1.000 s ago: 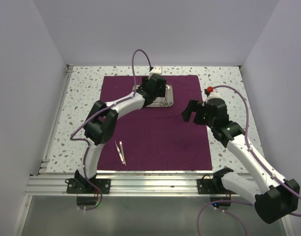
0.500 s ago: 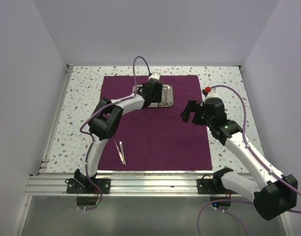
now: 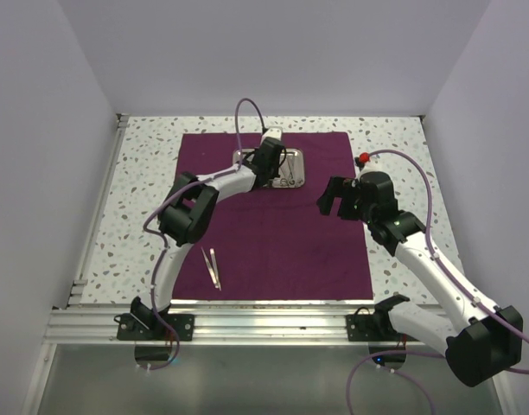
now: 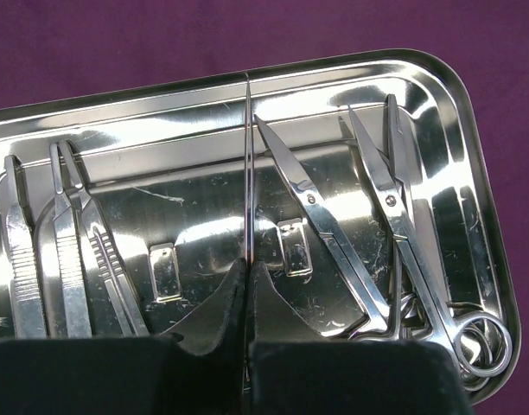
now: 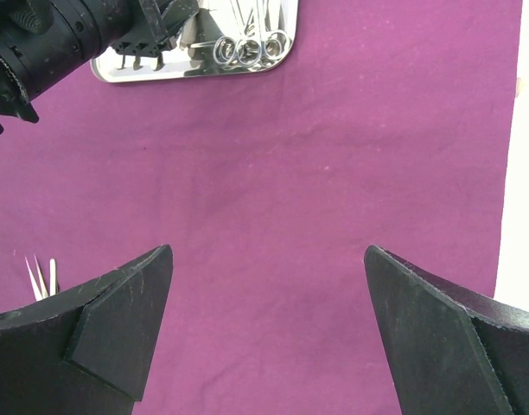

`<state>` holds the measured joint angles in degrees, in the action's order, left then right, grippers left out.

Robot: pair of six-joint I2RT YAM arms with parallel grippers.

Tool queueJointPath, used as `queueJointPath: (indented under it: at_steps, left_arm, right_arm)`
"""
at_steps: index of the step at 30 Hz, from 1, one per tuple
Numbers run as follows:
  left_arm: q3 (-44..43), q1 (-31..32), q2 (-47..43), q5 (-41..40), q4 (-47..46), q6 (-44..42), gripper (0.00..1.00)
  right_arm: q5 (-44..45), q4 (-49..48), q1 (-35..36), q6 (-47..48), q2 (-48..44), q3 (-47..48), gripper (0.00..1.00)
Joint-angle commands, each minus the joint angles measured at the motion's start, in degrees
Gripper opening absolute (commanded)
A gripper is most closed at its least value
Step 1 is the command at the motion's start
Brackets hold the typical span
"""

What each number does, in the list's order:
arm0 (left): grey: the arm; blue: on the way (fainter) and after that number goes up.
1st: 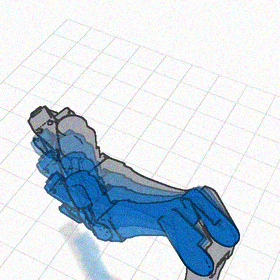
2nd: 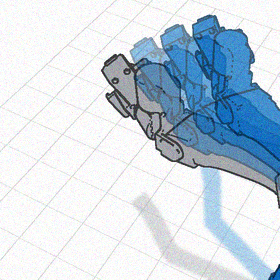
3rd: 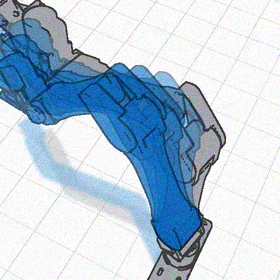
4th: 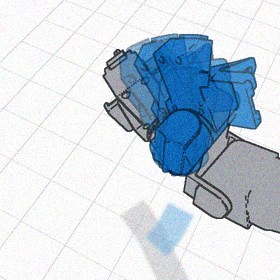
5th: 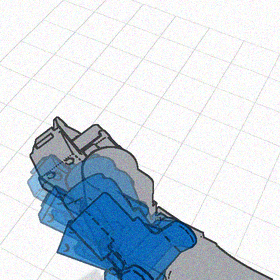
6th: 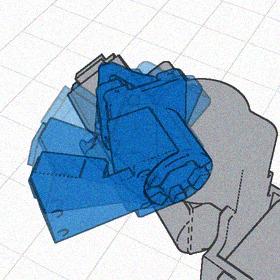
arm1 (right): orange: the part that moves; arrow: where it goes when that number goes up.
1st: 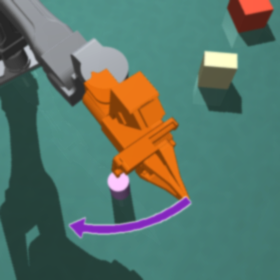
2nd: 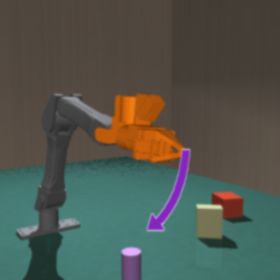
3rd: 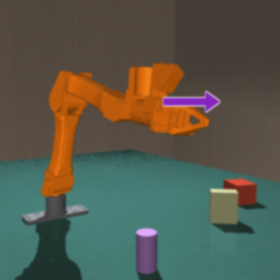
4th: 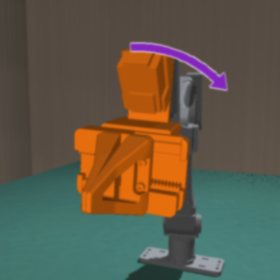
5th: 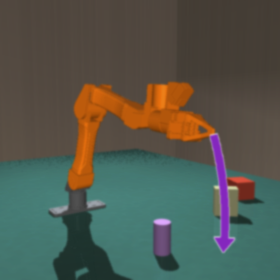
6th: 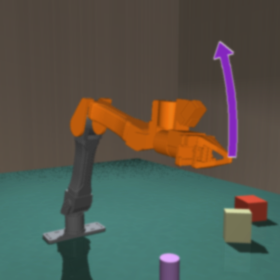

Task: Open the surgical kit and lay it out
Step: Pick up the medical item from the container, then place the medical item in the surgical kit.

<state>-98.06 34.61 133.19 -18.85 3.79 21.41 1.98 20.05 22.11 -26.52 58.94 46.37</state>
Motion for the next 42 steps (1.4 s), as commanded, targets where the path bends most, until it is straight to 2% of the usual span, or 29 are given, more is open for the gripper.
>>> queueJointPath:
  at_steps: [1, 6, 11, 14, 20, 21, 23, 26, 31, 36, 42]
  left_arm:
    - [-1.4, -0.2, 1.6, -0.8, 1.6, -0.6, 0.0]
    - [-2.9, -0.1, -2.7, -2.4, 3.0, -1.8, 0.0]
    - [-0.7, 0.5, -12.9, -5.7, 5.3, -2.6, 0.0]
    - [5.3, 1.6, -20.6, -9.3, 7.1, -1.6, 0.0]
    - [31.7, 5.5, -38.8, -15.6, 5.1, 4.8, 0.0]
    - [38.0, 6.6, -42.4, -16.2, 6.2, 8.3, 0.0]
    - [44.2, 8.2, -46.0, -18.1, 6.7, 12.0, 0.0]
    - [56.3, 14.4, -52.5, -19.8, 8.2, 19.6, 0.0]
    - [62.5, 22.7, -59.0, -25.7, 19.5, 35.7, 0.0]
    - [67.1, 28.7, -60.1, -24.5, 24.6, 46.0, 0.0]
    - [68.4, 34.5, -59.2, -23.2, 31.4, 57.5, 0.0]
  right_arm:
    - [0.0, -1.5, 0.1, -0.1, 0.2, 0.7, 0.97]
    - [0.0, -1.8, 0.1, -0.1, 0.6, 0.6, 0.96]
    - [0.9, -1.9, 0.1, -0.3, 0.6, 0.5, 0.96]
    - [1.7, -1.9, 0.1, -0.3, -0.1, 0.2, 0.96]
    - [1.3, -2.1, 0.2, -0.3, -0.7, 0.0, 0.96]
    - [1.1, -2.2, 0.2, -0.4, -0.7, -0.1, 0.96]
    - [0.8, -2.6, 0.2, -0.5, -1.1, -0.4, 0.96]
    - [0.7, -2.7, 0.3, -0.5, -1.2, -0.3, 0.96]
    - [1.0, -2.4, 0.2, -0.5, -1.3, -0.3, 0.96]
    - [1.9, -2.1, 0.2, -0.4, -1.5, -0.2, 0.96]
    - [2.4, -1.8, 0.2, -0.4, -1.1, -0.1, 0.96]
